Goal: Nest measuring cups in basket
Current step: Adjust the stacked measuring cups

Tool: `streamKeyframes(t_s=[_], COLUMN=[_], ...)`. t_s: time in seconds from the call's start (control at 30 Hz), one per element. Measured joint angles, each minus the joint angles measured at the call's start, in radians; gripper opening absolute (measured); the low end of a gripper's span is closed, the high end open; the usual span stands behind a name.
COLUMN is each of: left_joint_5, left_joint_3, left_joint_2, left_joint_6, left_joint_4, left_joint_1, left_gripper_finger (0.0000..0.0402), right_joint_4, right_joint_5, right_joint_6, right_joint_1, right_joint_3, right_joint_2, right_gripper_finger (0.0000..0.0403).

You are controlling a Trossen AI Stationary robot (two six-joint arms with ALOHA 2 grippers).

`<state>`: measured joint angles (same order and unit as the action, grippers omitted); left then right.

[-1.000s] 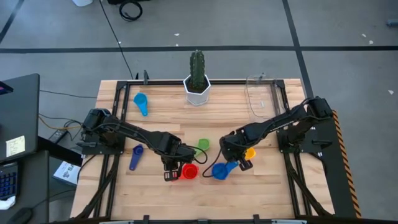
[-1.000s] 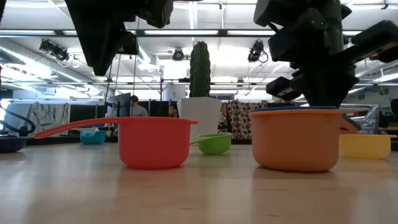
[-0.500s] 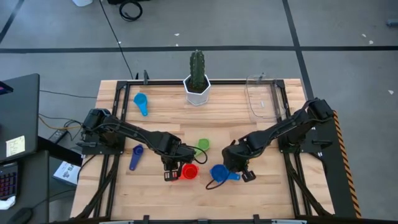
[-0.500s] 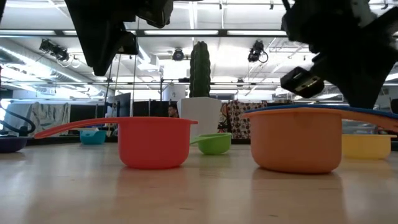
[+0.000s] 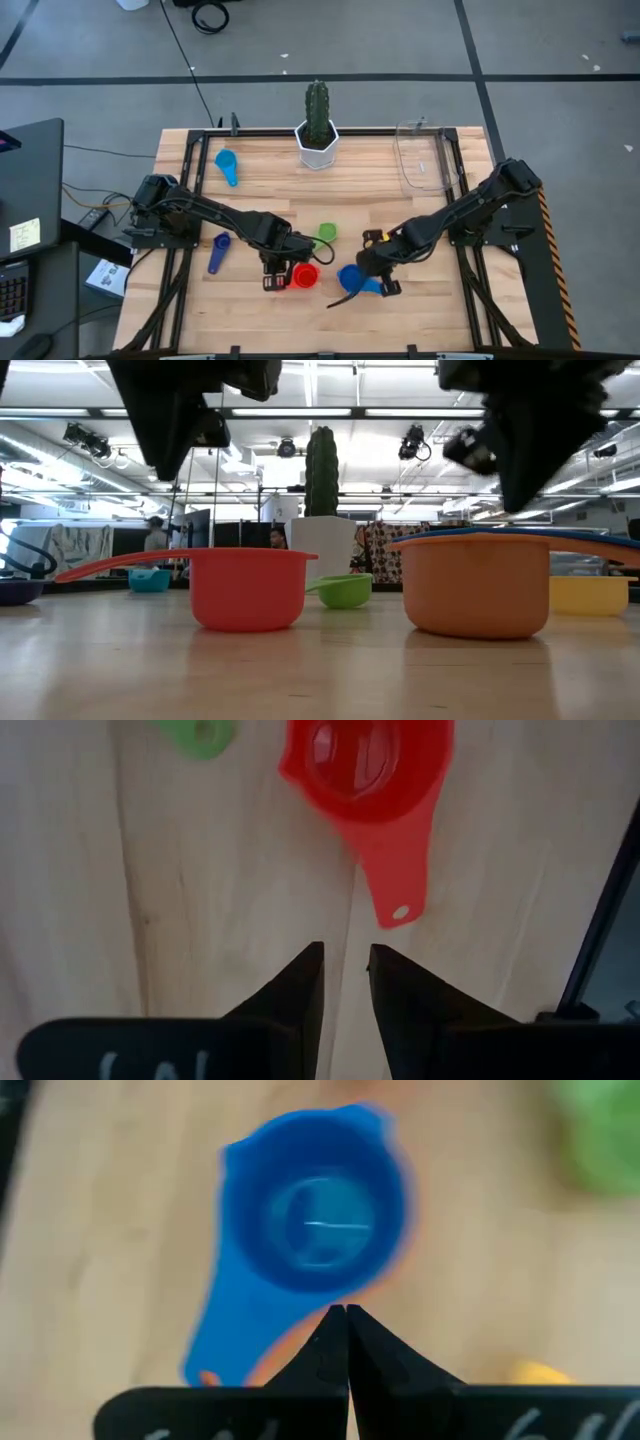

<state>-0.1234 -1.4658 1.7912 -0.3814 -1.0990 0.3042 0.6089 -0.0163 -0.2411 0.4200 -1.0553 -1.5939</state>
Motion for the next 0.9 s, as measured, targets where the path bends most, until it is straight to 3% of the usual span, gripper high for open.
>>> streamKeyframes(t_s=[0.23,0.43,0.6,0.8,0.9], left_joint_5=[0.0,0.023,0.088,0.112,0.115], left_joint_3=[0.0,0.0,0.0,0.0,0.0], left_joint_2=[0.0,0.0,0.04,0.11,0.14], left_joint_6=[0.009,0.011,0.011,-0.012,-0.1], left_joint_4=[0.171,0.46,0.677,0.93,1.021], left_joint_1=[0.002,0.002,0.002,-0.011,-0.034], left_gripper_finger=[0.0087,0.0087,0.0084,0.0038,0.0008], right_joint_4=[0.328,0.568,0.744,0.938,0.962], right_joint_5=[-0.154,-0.183,-0.201,-0.202,-0.213], right_joint_6=[-0.072,-0.141,-0.228,-0.304,-0.314], right_joint_1=[-0.018,-0.014,0.004,0.036,0.044], right_joint_3=[-0.15,-0.273,-0.292,-0.292,-0.29], right_joint_2=[0.069,0.161,0.259,0.386,0.449], right_gripper_finger=[0.0,0.0,0.0,0.0,0.0])
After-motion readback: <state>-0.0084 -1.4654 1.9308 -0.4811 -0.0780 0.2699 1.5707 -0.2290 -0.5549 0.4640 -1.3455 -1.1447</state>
